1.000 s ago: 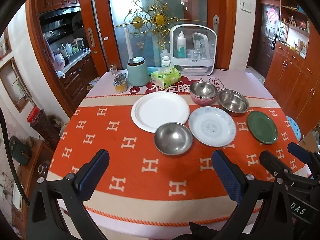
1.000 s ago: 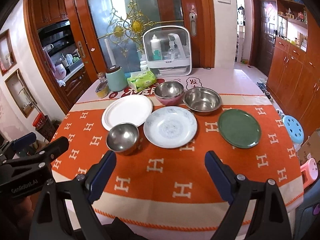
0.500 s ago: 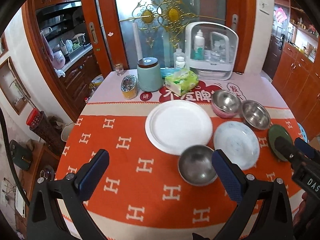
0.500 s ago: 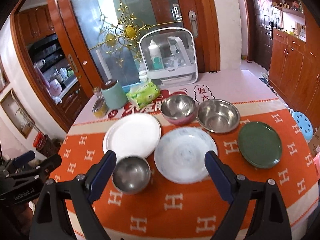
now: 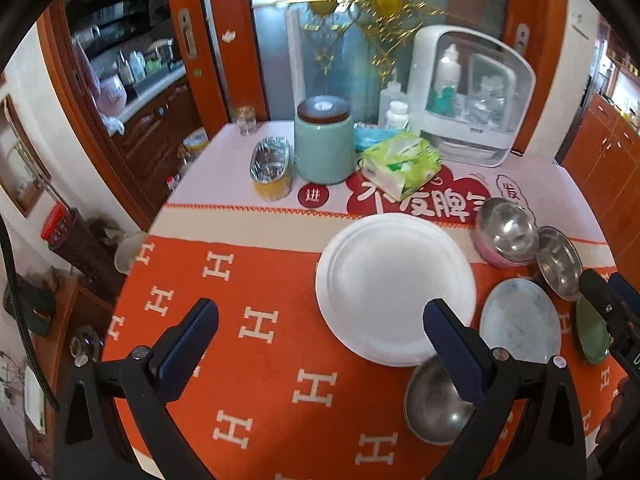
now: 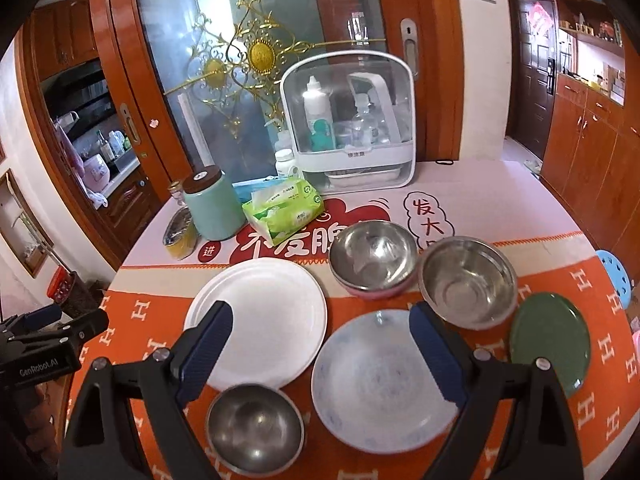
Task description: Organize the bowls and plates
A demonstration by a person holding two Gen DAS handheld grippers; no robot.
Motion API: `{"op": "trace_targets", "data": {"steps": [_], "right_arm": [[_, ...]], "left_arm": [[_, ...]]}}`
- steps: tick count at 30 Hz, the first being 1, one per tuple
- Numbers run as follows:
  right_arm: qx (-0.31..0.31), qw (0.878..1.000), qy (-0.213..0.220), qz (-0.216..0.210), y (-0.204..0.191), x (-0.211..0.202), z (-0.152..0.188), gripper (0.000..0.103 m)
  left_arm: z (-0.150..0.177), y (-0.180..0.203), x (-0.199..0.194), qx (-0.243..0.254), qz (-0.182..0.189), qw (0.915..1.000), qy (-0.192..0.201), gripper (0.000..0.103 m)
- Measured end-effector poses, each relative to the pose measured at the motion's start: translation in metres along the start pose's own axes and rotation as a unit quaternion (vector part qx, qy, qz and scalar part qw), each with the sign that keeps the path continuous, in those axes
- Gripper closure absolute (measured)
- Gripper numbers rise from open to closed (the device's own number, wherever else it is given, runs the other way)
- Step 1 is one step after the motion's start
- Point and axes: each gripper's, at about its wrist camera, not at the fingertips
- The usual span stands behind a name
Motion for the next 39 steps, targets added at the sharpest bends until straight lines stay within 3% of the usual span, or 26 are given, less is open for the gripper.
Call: {"op": "trace_targets", "data": {"steps": [12, 18, 29, 37, 39], "right_arm": [[-0.019, 0.998, -0.031, -0.054, 0.004, 0.076, -0.017, 0.012], [-0.028, 0.995, -0.062, -0.068, 0.003, 0.117, -0.015, 0.012], [-0.070, 0.989, -0.117, -0.052, -0.007, 0.178, -0.006, 0.012], [-0.084, 0.988, -0.126, -0.036, -0.005, 0.197, -0.002, 0.013], [-0.085, 0.987, -0.132, -0.033, -0.004, 0.203, -0.002, 0.018]], "left_arm": [[-0.016, -0.018, 0.087, -0.034, 0.036, 0.9978, -0.044, 0.001], [-0.017, -0.018, 0.133, -0.035, 0.025, 0.9954, -0.086, 0.001], [-0.016, -0.017, 0.184, -0.042, 0.061, 0.9885, -0.132, 0.002], [-0.015, -0.017, 0.204, -0.063, 0.096, 0.9809, -0.157, 0.012], [-0.014, -0.017, 0.206, -0.065, 0.099, 0.9799, -0.160, 0.022]]}}
Point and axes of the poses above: each gripper's, at about its wrist camera, not at the fingertips, and x roughly the way its jaws point, y to its right, z to its underside, and after that the axes turned 9 degrees about -y, right-handed
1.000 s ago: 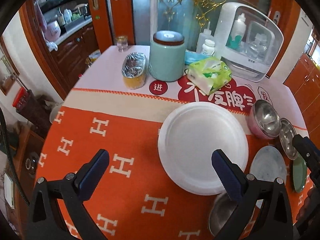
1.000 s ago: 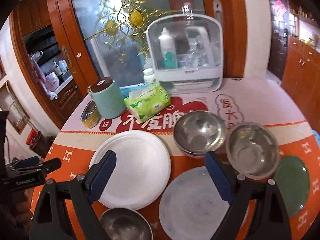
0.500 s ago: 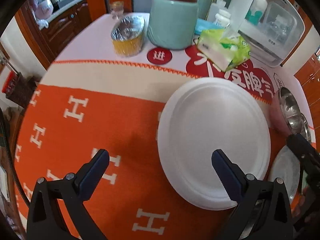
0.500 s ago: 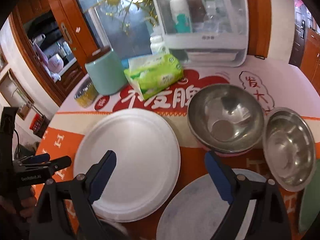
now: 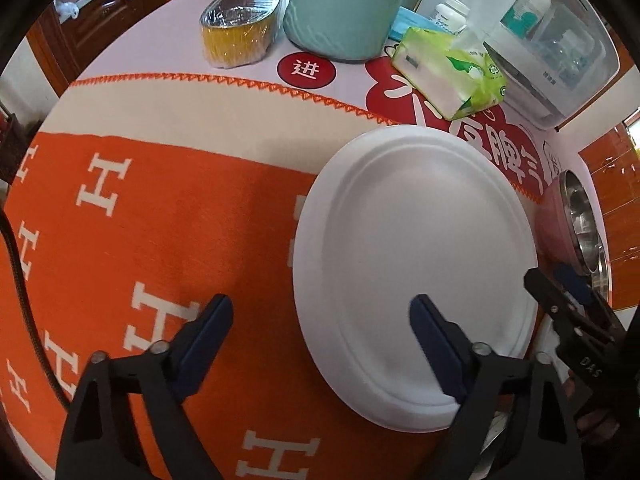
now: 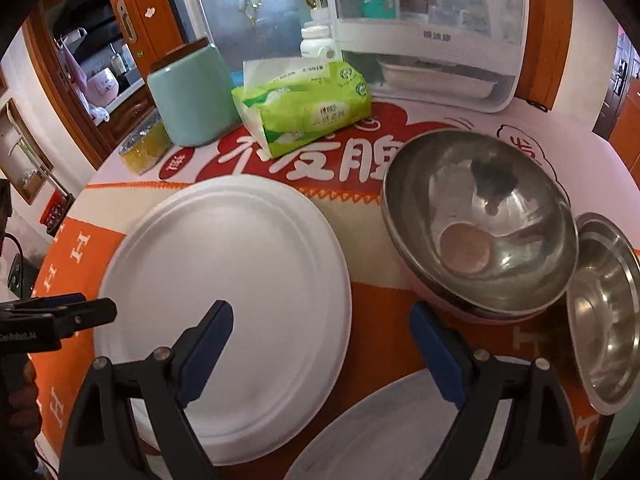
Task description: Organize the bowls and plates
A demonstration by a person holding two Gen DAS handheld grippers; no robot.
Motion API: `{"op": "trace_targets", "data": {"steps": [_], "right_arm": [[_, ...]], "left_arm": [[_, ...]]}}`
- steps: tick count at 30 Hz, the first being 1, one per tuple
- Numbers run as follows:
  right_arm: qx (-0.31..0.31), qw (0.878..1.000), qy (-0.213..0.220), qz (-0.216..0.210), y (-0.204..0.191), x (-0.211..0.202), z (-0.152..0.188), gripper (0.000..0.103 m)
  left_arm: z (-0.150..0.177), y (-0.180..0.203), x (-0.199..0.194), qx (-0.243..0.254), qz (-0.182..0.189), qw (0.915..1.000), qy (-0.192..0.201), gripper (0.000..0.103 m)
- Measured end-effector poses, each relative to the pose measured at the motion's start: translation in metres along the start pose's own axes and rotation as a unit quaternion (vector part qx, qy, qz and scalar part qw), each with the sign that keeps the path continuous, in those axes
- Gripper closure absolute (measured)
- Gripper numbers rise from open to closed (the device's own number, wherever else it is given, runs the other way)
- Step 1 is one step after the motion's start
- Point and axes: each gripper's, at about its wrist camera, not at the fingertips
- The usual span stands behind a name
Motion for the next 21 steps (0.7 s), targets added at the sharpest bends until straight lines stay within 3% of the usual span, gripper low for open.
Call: {"op": "trace_targets", "data": {"steps": [3, 5, 18, 20, 21], "right_arm": [[-0.001, 1.000, -0.008, 0.001, 0.000, 0.007, -0.001, 0.022], [0.000, 1.000, -0.009, -0.001, -0.001, 0.009, -0.001, 0.024], [-0.025, 0.999, -0.023, 0.030, -0.010, 0.015, -0.002, 0.033], [-0.025, 0.999, -0.024, 0.022, -0.009, 0.015, -0.003, 0.045], [-0.021, 0.999, -0.037, 0.002, -0.008, 0.018, -0.003, 0.059]], "left_arm": [[0.000, -0.001, 0.005, -0.003, 0.002, 0.9999, -0.010, 0.037], [0.000, -0.003, 0.007, -0.008, 0.010, 0.9998, -0.018, 0.042], [0.002, 0.002, 0.007, 0.002, 0.006, 0.9998, -0.017, 0.056], [0.004, 0.004, 0.008, 0.006, 0.015, 0.9997, -0.019, 0.056], [0.005, 0.006, 0.008, 0.008, 0.017, 0.9996, -0.021, 0.056]]}}
Point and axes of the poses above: each gripper's, at about its wrist camera, not at the fingertips, and x roughly the way its jaws point, y to its right, z to its underside, and after that the axes turned 9 degrees about -y, right-handed
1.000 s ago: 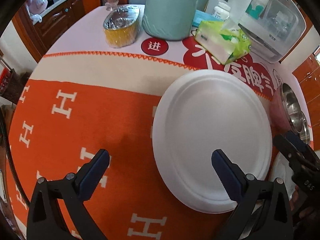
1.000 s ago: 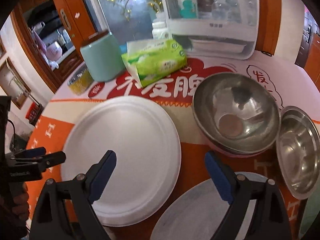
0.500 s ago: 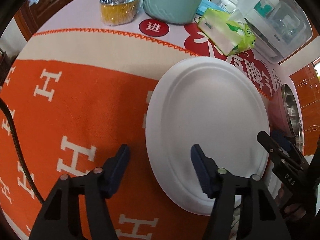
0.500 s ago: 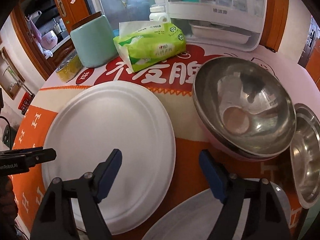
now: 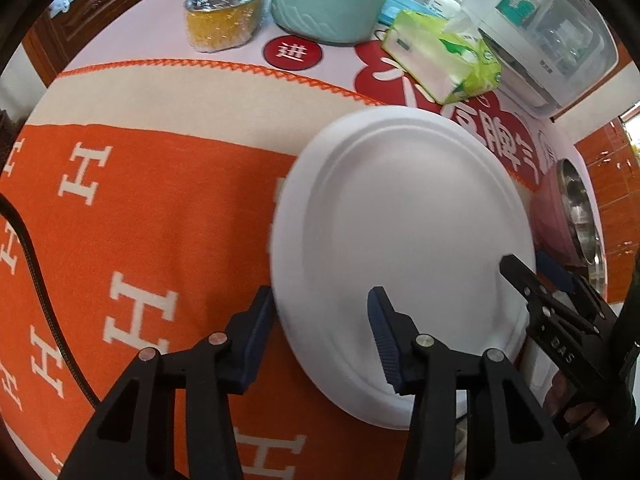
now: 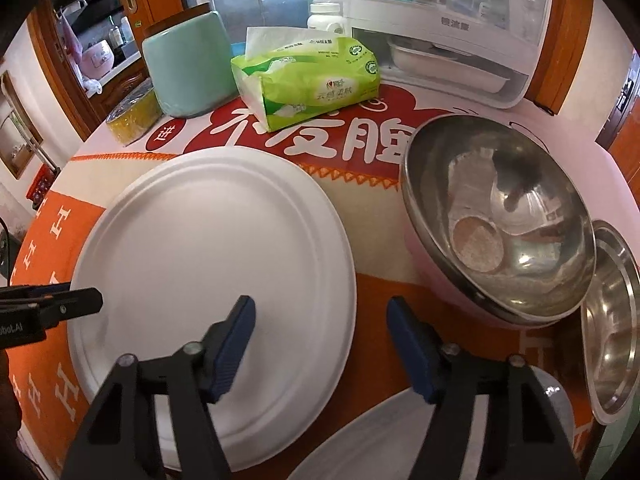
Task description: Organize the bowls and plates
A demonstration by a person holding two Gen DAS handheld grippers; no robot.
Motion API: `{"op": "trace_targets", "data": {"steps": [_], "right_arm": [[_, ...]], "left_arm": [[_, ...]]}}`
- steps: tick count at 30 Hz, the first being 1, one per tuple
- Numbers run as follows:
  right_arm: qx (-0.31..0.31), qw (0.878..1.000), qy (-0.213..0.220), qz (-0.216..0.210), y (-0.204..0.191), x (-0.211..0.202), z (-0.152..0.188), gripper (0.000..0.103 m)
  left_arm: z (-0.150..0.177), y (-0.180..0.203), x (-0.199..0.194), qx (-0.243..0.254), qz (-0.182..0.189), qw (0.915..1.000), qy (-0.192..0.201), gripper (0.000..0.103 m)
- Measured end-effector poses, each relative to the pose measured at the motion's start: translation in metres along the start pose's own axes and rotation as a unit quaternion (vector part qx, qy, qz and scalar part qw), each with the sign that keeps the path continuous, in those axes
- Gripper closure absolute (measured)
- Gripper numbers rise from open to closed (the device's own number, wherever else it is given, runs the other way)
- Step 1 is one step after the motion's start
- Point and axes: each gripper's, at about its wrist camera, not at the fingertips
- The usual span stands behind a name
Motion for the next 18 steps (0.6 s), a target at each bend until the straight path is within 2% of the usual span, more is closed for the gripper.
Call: {"op": "trace_targets", "data": {"steps": [3, 7, 13, 18], "right_arm": [[-0.002, 1.000, -0.001, 0.014, -0.003, 0.001, 0.000, 0.060], [0.007, 1.000, -0.001, 0.014, -0.001, 0.000, 0.001, 0.065], [0.029, 1.000, -0.007, -0.007, 0.005, -0.004, 0.002, 0.075], [0.046, 0.999, 0.000, -0.026, 0.004, -0.015, 0.005, 0.078]], "left_arm": [[0.001, 0.003, 0.000, 0.004, -0.012, 0.9999, -0.001, 0.060], [0.002, -0.002, -0.001, -0.002, -0.002, 1.0000, -0.003, 0.060], [0.004, -0.007, -0.002, -0.007, 0.007, 0.9999, -0.008, 0.060], [0.010, -0.014, -0.010, -0.018, 0.018, 0.9997, -0.001, 0.060]]}}
Point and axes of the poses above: each gripper's, at about its wrist camera, not at the fingertips, and x roughly the way its jaws point, y to its right, z to its underside, and after that the axes turned 9 degrees about -y, right-handed
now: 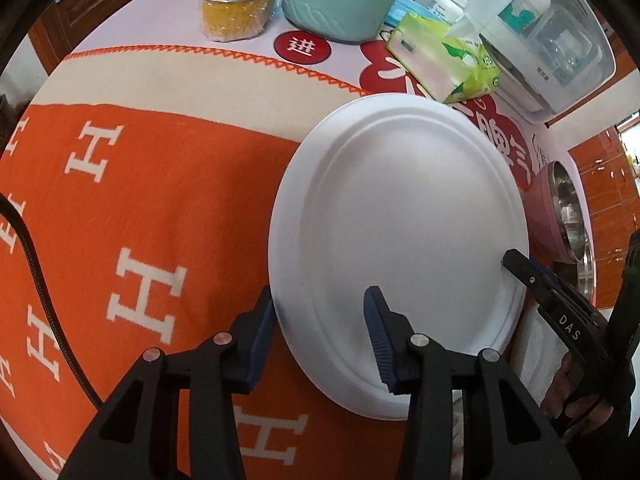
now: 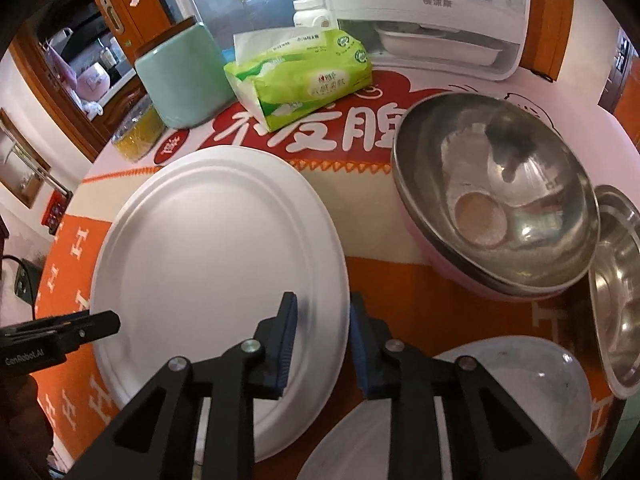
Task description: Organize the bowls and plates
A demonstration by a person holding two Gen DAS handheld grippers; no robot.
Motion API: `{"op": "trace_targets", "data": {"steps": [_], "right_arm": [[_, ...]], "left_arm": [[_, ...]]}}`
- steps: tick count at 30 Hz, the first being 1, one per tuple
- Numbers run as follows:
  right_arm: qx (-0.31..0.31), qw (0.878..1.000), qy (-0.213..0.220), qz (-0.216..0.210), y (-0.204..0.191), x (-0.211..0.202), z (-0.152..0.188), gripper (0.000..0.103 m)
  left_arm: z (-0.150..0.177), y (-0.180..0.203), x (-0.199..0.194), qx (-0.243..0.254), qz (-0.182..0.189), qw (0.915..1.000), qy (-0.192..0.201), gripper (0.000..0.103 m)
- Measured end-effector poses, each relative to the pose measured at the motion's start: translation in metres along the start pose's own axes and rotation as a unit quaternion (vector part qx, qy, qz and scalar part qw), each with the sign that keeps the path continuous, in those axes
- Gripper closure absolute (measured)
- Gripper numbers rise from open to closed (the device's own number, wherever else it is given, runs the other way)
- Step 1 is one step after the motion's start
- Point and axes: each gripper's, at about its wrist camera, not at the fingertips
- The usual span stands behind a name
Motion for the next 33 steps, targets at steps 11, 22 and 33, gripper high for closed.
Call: {"op": "trace_targets", "data": {"steps": [11, 22, 33], "right_arm": [[-0.023, 0.999, 0.045, -0.017, -0.031, -0.041, 0.004, 0.078], [-0.036, 0.994, 0.102, -0.018, -0.052, -0.105, 0.022, 0.078], [-0.021, 0.989, 0.145, -0.003, -0.049, -0.161, 0.071, 0.078]], "left_arm": [[0.018, -0.025, -0.055, -0.029, 0.045, 0.9957, 0.076, 0.058], [0.048, -0.027, -0.111, -0.014, 0.055, 0.9889, 0.137, 0.058], [0.091, -0.008, -0.153, 0.032, 0.080, 0.9824, 0.165, 0.057]]}}
Point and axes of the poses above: each gripper's, at about its wrist camera, not at the fingertips, and x roughly the way its jaws point, y to its right, z to its underside, and after that the axes turned 9 degrees about -y, right-handed
